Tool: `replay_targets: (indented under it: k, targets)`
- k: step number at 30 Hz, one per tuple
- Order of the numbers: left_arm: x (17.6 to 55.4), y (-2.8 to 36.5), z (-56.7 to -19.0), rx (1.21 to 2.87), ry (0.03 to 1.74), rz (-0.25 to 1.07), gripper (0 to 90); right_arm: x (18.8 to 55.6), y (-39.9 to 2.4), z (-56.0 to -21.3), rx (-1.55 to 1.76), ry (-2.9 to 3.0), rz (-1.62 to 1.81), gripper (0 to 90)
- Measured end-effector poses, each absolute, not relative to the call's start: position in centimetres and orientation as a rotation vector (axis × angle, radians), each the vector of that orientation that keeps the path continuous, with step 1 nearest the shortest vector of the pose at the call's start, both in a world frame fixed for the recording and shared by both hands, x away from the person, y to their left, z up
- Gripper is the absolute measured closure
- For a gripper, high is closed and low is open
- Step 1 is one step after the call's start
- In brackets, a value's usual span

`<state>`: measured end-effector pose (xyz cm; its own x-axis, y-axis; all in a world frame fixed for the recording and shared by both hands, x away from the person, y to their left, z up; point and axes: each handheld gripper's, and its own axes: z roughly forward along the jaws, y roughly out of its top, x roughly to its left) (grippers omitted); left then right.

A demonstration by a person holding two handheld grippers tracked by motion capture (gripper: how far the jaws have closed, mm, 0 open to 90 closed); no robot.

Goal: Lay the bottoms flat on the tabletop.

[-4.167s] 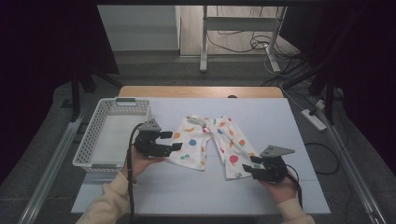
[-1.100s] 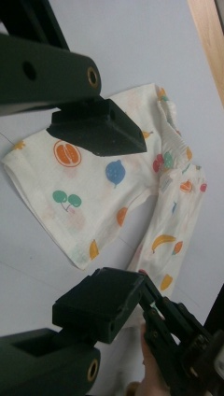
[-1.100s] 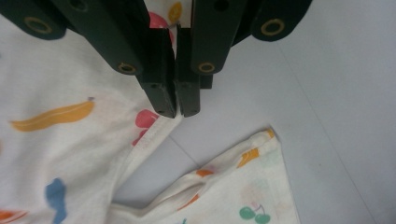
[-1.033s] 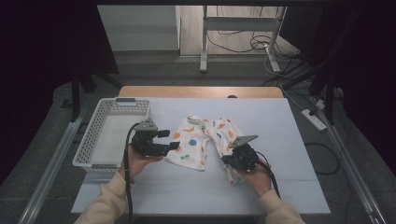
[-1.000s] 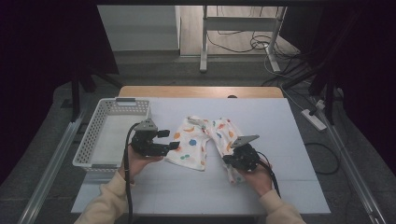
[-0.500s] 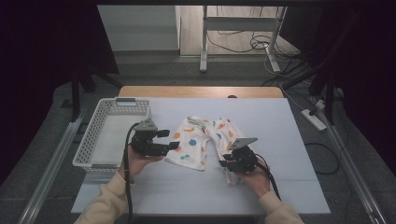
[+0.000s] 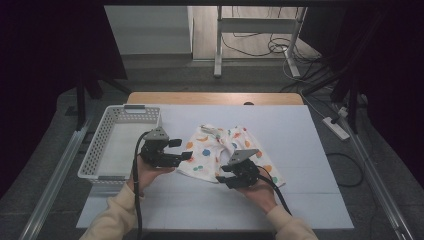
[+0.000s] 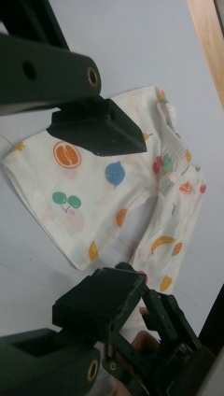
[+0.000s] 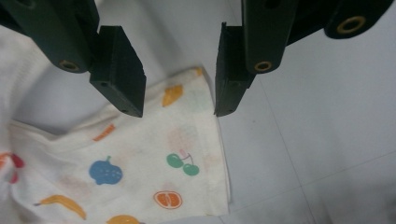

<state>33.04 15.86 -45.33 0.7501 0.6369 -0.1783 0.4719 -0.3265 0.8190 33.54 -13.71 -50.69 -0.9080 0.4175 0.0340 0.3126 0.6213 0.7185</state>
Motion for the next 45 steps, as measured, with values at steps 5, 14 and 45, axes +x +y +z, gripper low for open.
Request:
replay_targets:
  k: [5, 14, 45]
  targets:
    - [33.1, 15.8, -45.4, 1.985, 0.842, 0.214, 32.0, 33.8, -12.1, -51.3, 0.587, 2.739, 1.142, 52.1]
    - [33.1, 15.9, -45.4, 1.986, 0.841, 0.213, 31.8, 34.0, -10.3, -52.0, 0.567, 2.773, 1.083, 51.3]
    - [33.1, 15.9, -45.4, 1.983, 0.840, 0.213, 31.7, 32.2, -11.8, -52.0, 0.543, 2.840, 1.012, 86.1]
